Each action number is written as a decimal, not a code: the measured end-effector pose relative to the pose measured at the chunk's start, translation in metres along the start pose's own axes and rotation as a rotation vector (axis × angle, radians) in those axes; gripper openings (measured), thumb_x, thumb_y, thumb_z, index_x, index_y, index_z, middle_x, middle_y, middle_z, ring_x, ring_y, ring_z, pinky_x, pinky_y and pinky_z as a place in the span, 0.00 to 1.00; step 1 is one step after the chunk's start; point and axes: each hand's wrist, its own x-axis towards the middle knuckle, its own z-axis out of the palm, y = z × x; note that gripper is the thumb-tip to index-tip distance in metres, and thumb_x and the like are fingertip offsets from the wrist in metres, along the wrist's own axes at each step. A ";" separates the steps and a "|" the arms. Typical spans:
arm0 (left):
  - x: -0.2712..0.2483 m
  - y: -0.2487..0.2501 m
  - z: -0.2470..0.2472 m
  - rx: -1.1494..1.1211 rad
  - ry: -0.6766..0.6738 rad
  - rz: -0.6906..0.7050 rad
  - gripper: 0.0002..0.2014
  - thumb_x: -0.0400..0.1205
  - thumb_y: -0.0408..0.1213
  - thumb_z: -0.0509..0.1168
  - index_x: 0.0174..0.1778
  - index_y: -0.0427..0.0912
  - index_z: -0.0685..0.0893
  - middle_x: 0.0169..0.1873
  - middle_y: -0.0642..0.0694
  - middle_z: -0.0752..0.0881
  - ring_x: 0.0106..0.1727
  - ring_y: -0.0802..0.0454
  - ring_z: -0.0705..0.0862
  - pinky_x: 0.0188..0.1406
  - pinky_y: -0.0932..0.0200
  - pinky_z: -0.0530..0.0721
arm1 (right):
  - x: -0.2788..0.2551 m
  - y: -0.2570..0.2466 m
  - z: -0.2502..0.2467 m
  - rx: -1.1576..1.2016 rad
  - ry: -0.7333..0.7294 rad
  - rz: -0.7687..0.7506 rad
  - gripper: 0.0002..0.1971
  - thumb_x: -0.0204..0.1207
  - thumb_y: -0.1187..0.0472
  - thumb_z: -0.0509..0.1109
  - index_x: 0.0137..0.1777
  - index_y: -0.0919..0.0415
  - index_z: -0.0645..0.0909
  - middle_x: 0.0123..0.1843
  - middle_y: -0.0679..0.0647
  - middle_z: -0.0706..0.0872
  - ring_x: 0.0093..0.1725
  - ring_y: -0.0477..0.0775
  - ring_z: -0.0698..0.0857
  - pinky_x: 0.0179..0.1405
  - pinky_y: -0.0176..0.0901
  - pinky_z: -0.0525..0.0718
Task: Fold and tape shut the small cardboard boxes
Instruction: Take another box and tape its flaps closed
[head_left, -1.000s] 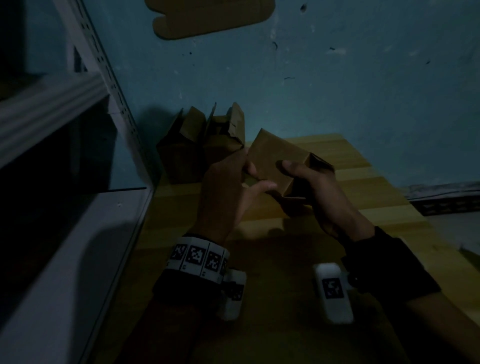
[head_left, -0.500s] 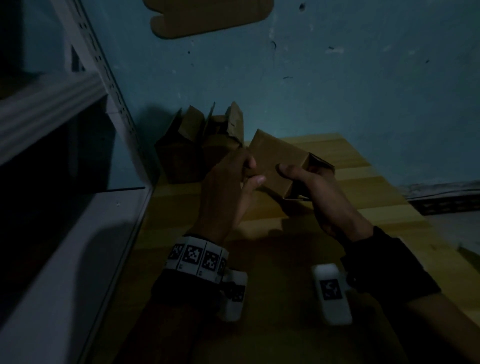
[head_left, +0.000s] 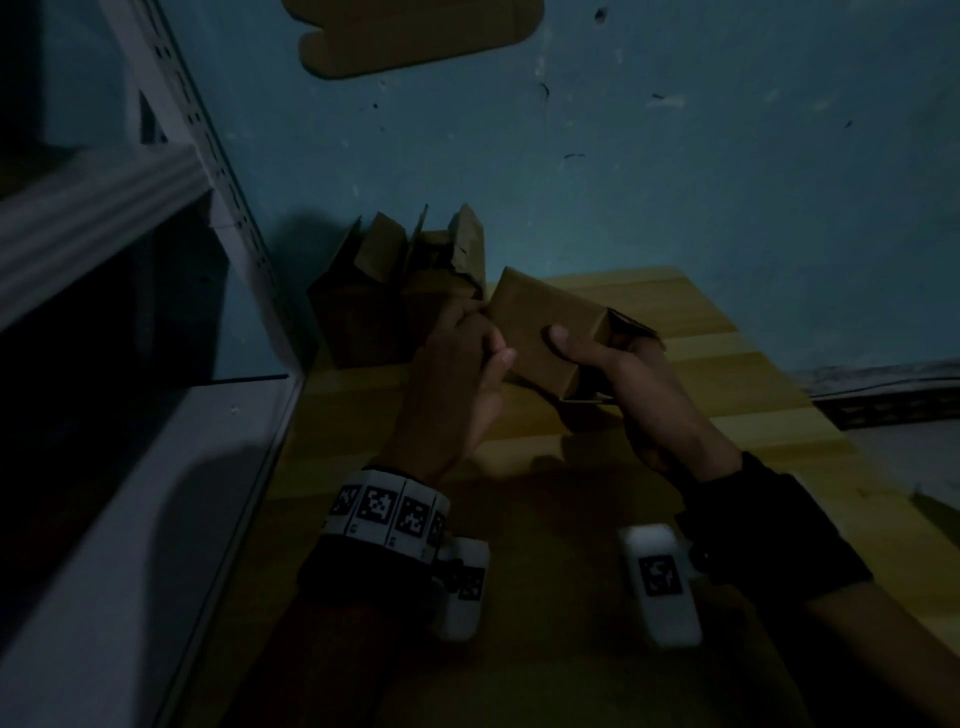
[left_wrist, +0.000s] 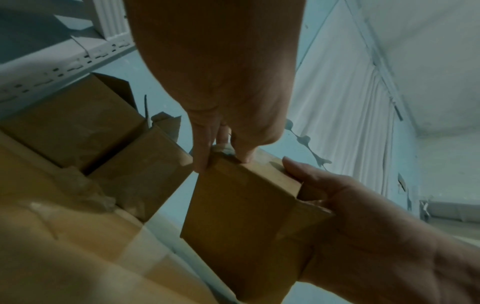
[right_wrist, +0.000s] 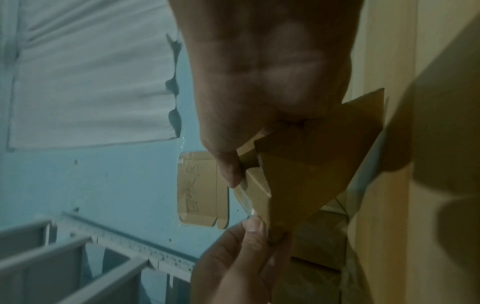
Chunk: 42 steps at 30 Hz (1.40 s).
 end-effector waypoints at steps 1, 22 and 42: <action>0.000 0.001 0.000 -0.008 0.003 0.009 0.06 0.81 0.32 0.70 0.40 0.40 0.80 0.57 0.49 0.76 0.51 0.70 0.71 0.48 0.80 0.71 | 0.000 -0.001 -0.001 0.016 0.000 0.000 0.13 0.81 0.58 0.76 0.64 0.59 0.87 0.52 0.53 0.95 0.48 0.52 0.94 0.36 0.37 0.87; -0.001 -0.004 -0.020 -0.315 0.017 -0.100 0.03 0.84 0.34 0.68 0.47 0.44 0.80 0.55 0.48 0.86 0.53 0.67 0.84 0.46 0.67 0.87 | 0.005 -0.003 -0.020 -0.047 0.004 0.023 0.15 0.79 0.49 0.74 0.62 0.55 0.87 0.47 0.51 0.92 0.47 0.58 0.88 0.42 0.53 0.82; -0.004 0.008 -0.049 -0.860 -0.134 -0.319 0.07 0.84 0.24 0.62 0.56 0.26 0.80 0.55 0.39 0.88 0.44 0.45 0.92 0.35 0.56 0.92 | 0.007 -0.007 -0.039 0.051 -0.040 -0.016 0.15 0.81 0.59 0.66 0.62 0.65 0.86 0.54 0.58 0.89 0.57 0.63 0.86 0.52 0.52 0.80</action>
